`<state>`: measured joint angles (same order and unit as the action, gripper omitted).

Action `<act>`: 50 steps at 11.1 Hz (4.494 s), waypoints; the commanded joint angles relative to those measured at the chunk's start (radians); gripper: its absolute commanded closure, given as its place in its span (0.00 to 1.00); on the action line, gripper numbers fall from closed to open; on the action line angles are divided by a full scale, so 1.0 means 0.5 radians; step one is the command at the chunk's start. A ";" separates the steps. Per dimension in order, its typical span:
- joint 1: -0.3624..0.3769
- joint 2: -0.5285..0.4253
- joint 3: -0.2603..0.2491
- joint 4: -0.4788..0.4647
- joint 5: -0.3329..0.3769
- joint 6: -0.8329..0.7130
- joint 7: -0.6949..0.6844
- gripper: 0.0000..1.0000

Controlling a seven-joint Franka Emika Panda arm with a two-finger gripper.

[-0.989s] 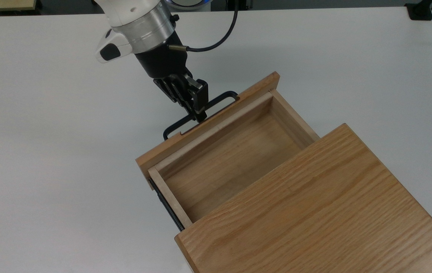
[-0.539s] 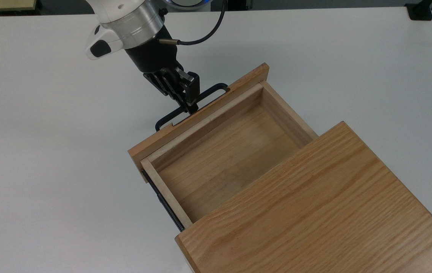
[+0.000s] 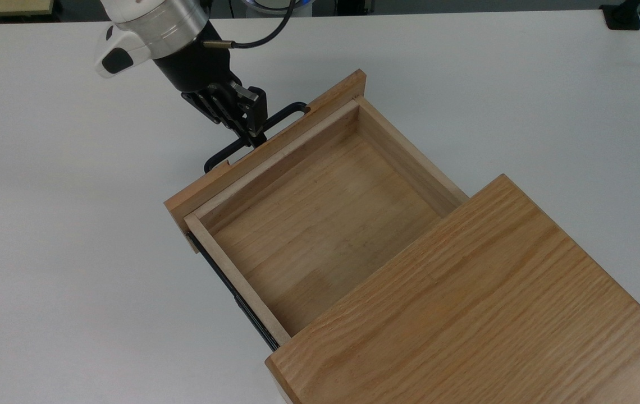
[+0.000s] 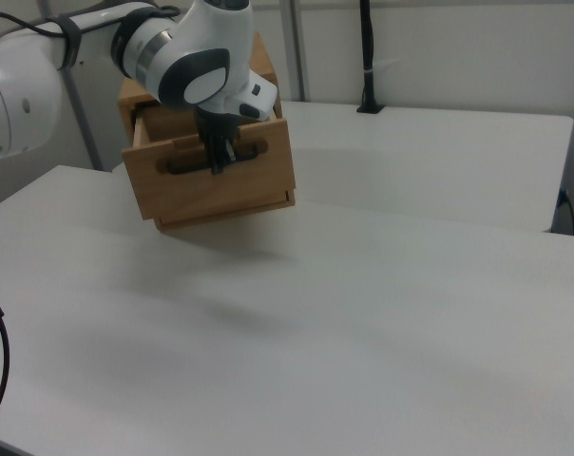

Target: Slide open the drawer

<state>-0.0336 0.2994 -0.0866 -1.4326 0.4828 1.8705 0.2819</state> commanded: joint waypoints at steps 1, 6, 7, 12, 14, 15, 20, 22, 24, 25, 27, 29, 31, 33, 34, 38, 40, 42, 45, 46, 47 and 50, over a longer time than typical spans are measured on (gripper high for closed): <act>-0.025 -0.184 0.014 -0.083 -0.014 -0.209 -0.539 0.93; -0.046 -0.249 -0.087 -0.077 -0.011 -0.409 -0.637 0.79; -0.046 -0.249 -0.091 -0.077 -0.011 -0.409 -0.640 0.52; -0.049 -0.307 -0.094 -0.071 -0.014 -0.403 -0.610 0.00; -0.071 -0.359 -0.094 -0.071 -0.024 -0.400 -0.509 0.00; -0.077 -0.359 -0.094 -0.068 -0.051 -0.400 -0.493 0.00; -0.071 -0.332 -0.084 -0.031 -0.085 -0.369 -0.499 0.00; -0.074 -0.335 -0.084 -0.034 -0.094 -0.366 -0.509 0.00; -0.074 -0.338 -0.081 -0.037 -0.125 -0.366 -0.502 0.00; -0.071 -0.335 -0.084 -0.037 -0.134 -0.366 -0.502 0.00; -0.068 -0.335 -0.081 -0.037 -0.140 -0.366 -0.502 0.00; -0.056 -0.350 -0.069 -0.037 -0.220 -0.372 -0.493 0.00; -0.025 -0.365 -0.039 -0.034 -0.431 -0.388 -0.466 0.00; 0.006 -0.405 -0.020 -0.049 -0.618 -0.394 -0.447 0.00; 0.015 -0.448 -0.008 -0.058 -0.725 -0.406 -0.444 0.00; 0.125 -0.604 0.026 -0.178 -1.045 -0.624 -0.463 0.00; 0.180 -0.684 0.026 -0.294 -1.064 -0.606 -0.456 0.00; 0.181 -0.682 0.038 -0.371 -1.067 -0.481 -0.466 0.00; 0.168 -0.675 0.075 -0.408 -1.067 -0.372 -0.469 0.00; 0.171 -0.672 0.075 -0.405 -1.061 -0.381 -0.460 0.00; 0.177 -0.672 0.075 -0.405 -1.064 -0.391 -0.459 0.00; 0.181 -0.669 0.081 -0.396 -1.061 -0.394 -0.456 0.00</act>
<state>0.0466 -0.0071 -0.0488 -1.5993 -0.0278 1.6585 0.0486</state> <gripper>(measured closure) 0.000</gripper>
